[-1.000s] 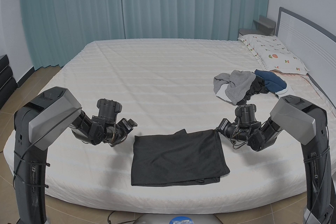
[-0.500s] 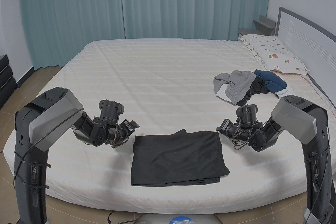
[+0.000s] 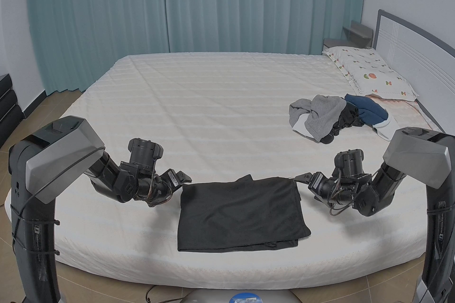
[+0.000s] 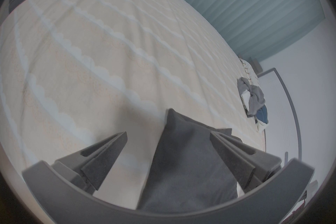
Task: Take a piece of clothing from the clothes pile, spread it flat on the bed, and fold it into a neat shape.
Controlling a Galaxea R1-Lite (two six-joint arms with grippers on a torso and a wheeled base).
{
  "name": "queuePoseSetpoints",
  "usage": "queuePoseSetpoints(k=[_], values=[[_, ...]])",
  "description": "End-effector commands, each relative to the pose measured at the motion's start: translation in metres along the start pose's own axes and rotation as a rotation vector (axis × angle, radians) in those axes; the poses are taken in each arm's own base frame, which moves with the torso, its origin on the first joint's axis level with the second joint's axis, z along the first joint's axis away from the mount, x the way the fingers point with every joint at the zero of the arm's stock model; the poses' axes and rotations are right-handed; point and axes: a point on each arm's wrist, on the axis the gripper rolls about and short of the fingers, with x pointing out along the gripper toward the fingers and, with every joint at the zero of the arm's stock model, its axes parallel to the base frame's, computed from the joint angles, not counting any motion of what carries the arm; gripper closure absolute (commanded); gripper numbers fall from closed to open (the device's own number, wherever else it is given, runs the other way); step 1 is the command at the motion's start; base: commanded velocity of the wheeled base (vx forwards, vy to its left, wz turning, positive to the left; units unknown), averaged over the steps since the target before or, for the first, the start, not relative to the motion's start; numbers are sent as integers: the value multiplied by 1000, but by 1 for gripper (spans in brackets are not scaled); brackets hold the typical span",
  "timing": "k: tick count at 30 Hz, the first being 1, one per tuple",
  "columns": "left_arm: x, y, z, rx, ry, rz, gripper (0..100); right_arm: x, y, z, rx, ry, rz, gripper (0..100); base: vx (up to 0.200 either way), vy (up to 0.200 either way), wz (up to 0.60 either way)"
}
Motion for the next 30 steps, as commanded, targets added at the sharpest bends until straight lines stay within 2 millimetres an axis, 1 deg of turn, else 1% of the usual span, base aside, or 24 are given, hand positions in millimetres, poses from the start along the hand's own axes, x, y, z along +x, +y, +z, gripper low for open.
queuePoseSetpoints(k=[1,2,3,6,8,11,15,17,19,24,30], values=[[-25,-3,-8,31,63,-59,0,-58,-11,-19,8,13,3,0,0,0,0],[-25,-2,-11,33,72,-53,0,-65,-14,-24,9,21,2,0,0,0,0],[-24,1,-20,41,100,-43,0,-73,-18,-32,13,31,8,0,0,0,0],[-22,10,-31,74,135,-23,0,-85,-25,-40,59,19,39,0,0,0,0],[-20,9,-33,101,113,-40,0,-89,-28,-42,118,1,85,0,0,0,0],[-15,7,-41,131,88,-52,0,-86,-35,-43,151,7,113,0,0,0,0],[-13,7,-49,161,93,-49,0,-83,-38,-44,153,16,109,0,0,0,0],[-11,5,-57,191,91,-26,0,-79,-44,-46,161,19,97,0,0,0,0],[-9,4,-61,203,81,-8,0,-80,-45,-45,164,17,96,0,0,0,0],[-4,4,-65,213,52,2,0,-81,-45,-47,168,20,100,0,0,0,0],[-2,-3,-66,216,40,-24,0,-82,-46,-50,163,11,115,0,0,0,0]])
